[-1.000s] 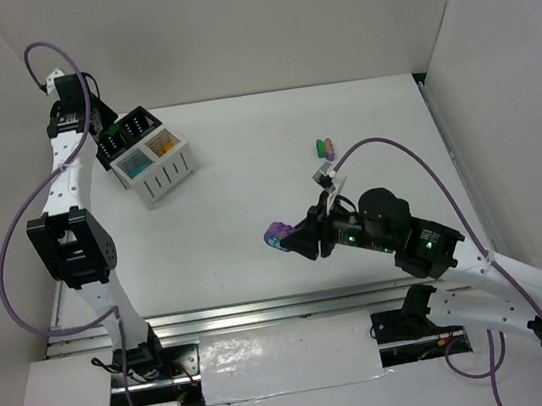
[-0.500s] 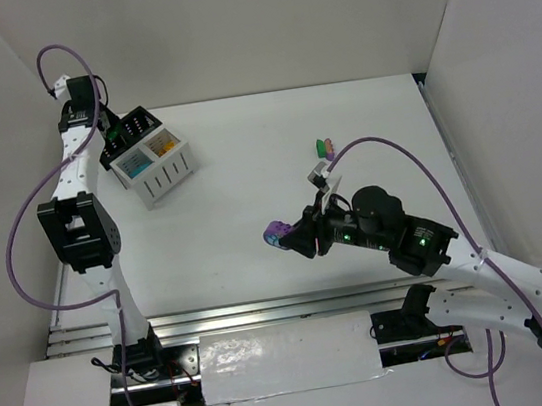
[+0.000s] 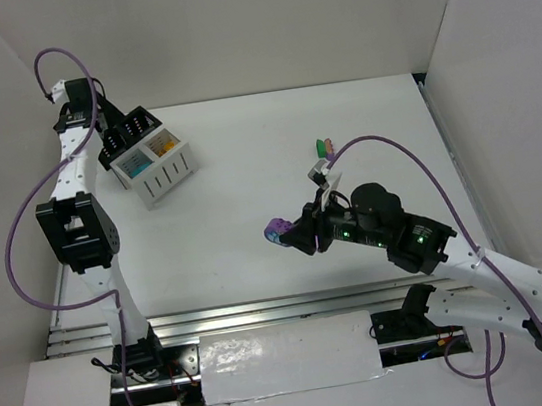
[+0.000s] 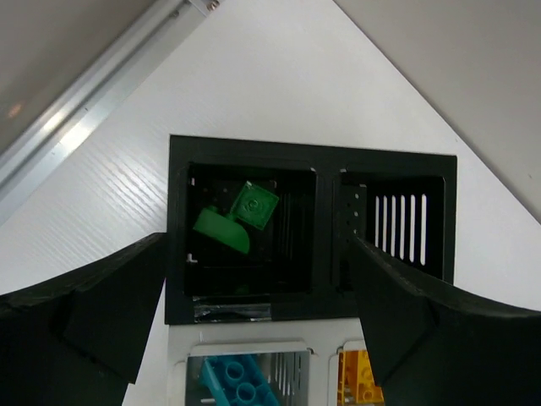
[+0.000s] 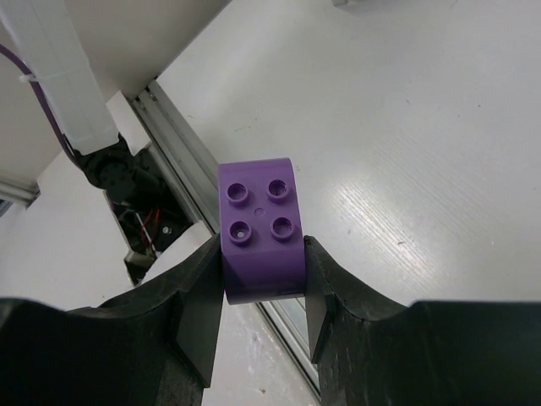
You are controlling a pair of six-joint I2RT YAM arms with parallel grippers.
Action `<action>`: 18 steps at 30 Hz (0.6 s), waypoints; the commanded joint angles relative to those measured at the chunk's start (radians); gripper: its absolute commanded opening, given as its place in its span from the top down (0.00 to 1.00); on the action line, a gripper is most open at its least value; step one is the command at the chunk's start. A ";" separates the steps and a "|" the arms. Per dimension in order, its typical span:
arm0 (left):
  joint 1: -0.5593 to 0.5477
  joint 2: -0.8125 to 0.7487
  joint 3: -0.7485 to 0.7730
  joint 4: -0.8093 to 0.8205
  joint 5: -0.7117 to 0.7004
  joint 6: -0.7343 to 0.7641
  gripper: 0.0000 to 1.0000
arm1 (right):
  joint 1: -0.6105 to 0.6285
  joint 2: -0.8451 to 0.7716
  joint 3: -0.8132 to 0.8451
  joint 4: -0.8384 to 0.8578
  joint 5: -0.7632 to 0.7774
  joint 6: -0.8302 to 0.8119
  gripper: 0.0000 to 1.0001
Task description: Sort the legos into containers by color
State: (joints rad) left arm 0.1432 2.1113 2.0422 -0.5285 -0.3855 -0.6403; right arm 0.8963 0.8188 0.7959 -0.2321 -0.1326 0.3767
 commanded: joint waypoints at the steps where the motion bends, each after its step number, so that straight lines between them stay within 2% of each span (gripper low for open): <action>1: 0.006 -0.062 0.027 -0.036 0.070 -0.032 0.00 | -0.022 0.008 -0.001 0.059 -0.021 0.005 1.00; 2: 0.006 -0.089 0.009 -0.041 0.121 -0.048 0.00 | -0.033 0.013 -0.009 0.069 -0.031 0.011 1.00; 3: 0.006 -0.168 -0.072 -0.033 0.184 -0.056 0.00 | -0.057 0.014 -0.012 0.095 -0.060 0.022 1.00; 4: 0.001 -0.222 -0.133 0.042 0.270 -0.065 0.01 | -0.074 0.017 -0.015 0.106 -0.074 0.034 1.00; 5: -0.007 -0.338 -0.213 0.115 0.465 -0.071 0.02 | -0.092 0.023 -0.015 0.120 -0.094 0.063 1.00; 6: -0.023 -0.394 -0.352 0.174 0.544 -0.076 0.00 | -0.115 0.025 -0.015 0.132 -0.122 0.077 1.00; 7: -0.071 -0.451 -0.406 0.259 0.607 -0.075 0.00 | -0.152 0.026 -0.012 0.151 -0.174 0.089 1.00; 8: -0.103 -0.553 -0.460 0.295 0.711 -0.046 0.00 | -0.166 0.031 -0.001 0.154 -0.194 0.108 1.00; 9: -0.135 -0.595 -0.535 0.314 0.758 -0.029 0.00 | -0.178 0.034 0.008 0.154 -0.209 0.111 1.00; 10: -0.233 -0.637 -0.569 0.347 0.798 0.009 0.01 | -0.189 0.036 0.022 0.152 -0.247 0.113 1.00; 11: -0.272 -0.708 -0.598 0.357 0.891 0.027 0.01 | -0.192 0.036 0.031 0.154 -0.271 0.116 1.00; 12: -0.356 -0.741 -0.669 0.378 0.936 0.027 0.00 | -0.198 0.033 0.035 0.165 -0.292 0.119 1.00; 16: -0.517 -0.902 -0.890 0.635 1.157 -0.066 0.00 | -0.211 0.003 0.058 0.186 -0.357 0.149 1.00; 18: -0.588 -0.979 -1.029 0.848 1.264 -0.140 0.01 | -0.215 -0.010 0.057 0.215 -0.407 0.183 1.00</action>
State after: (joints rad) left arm -0.3985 1.1759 1.1580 0.0292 0.6353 -0.6895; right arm 0.6926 0.8478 0.8001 -0.1146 -0.4362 0.5102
